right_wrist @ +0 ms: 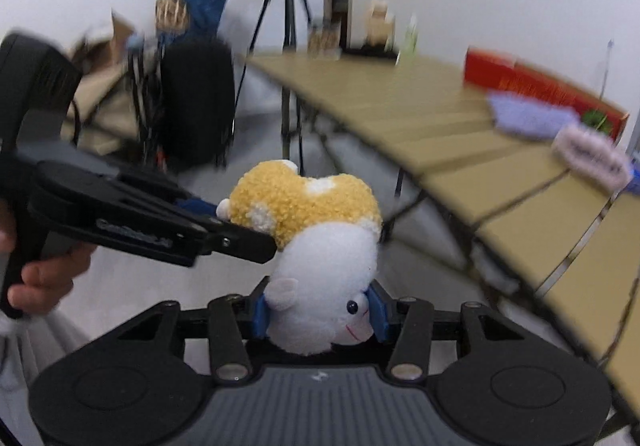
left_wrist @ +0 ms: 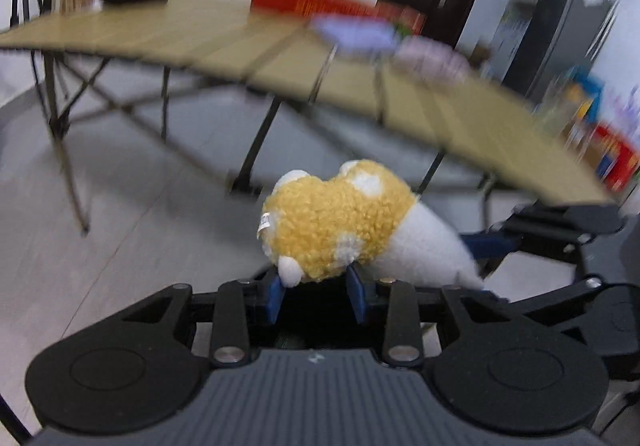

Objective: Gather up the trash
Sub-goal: 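Lower the plush toy into the black bin and open both grippers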

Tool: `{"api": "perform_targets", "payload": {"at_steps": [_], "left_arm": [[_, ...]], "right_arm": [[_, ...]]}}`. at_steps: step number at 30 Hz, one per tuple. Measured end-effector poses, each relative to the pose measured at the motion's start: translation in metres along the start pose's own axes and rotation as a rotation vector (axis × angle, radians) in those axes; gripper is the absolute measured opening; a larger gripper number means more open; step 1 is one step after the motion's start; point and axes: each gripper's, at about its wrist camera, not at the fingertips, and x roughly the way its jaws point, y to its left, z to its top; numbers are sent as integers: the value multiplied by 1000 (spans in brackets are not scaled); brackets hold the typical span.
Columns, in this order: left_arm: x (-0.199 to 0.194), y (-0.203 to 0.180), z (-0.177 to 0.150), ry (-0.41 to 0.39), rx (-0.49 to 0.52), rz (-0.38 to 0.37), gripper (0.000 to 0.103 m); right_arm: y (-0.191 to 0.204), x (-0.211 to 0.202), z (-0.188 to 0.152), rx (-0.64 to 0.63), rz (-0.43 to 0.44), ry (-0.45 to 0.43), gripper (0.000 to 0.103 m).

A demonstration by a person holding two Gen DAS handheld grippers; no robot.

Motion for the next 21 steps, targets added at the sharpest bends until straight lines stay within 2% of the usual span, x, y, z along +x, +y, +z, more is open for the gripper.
{"api": "perform_targets", "payload": {"at_steps": [7, 8, 9, 12, 14, 17, 21], "left_arm": [[70, -2, -18, 193, 7, 109, 35], [82, -2, -21, 219, 12, 120, 40], [92, -3, -24, 247, 32, 126, 40], [105, -7, -33, 288, 82, 156, 47], [105, -6, -35, 298, 94, 170, 51], [103, 0, -35, 301, 84, 184, 58], [104, -7, -34, 310, 87, 201, 64]], "right_arm": [[-21, 69, -27, 106, -12, 168, 50], [-25, 86, -34, 121, -32, 207, 54], [-29, 99, -42, 129, -51, 250, 55], [-34, 134, -68, 126, -107, 404, 54], [-37, 143, -80, 130, -116, 464, 54], [-41, 137, -83, 165, -94, 484, 54], [-48, 131, -70, 191, -98, 456, 60]]}}
